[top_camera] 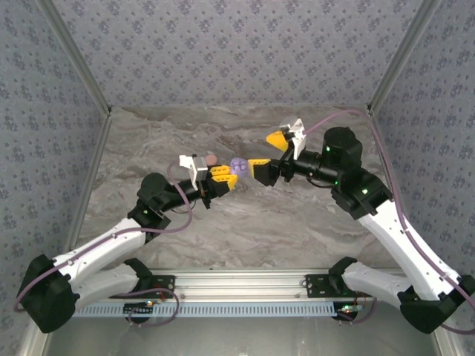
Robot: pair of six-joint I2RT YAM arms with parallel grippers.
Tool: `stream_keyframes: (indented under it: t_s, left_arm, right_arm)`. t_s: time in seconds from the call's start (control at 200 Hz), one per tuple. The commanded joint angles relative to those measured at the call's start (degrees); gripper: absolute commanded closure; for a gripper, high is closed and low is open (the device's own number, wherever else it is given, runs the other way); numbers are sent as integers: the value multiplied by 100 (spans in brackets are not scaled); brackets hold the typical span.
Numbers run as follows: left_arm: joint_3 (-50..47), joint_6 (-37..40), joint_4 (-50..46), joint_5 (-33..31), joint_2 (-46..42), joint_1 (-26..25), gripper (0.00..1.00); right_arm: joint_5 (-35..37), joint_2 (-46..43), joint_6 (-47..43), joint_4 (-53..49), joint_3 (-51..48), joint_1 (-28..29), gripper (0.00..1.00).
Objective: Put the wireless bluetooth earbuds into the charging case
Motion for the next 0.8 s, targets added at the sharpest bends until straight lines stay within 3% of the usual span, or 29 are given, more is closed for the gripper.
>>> stream_keyframes:
  t_s: [0.0, 0.42, 0.795]
  left_arm:
    - [184, -107, 390, 85, 1, -36, 100]
    - [183, -29, 214, -10, 1, -45, 100]
    - [184, 113, -23, -144, -29, -45, 100]
  right_arm:
    - [-969, 345, 522, 113, -77, 4, 0]
    - [-1758, 895, 473, 160, 254, 414, 0]
    - [-1390, 334, 233, -53, -103, 608, 0]
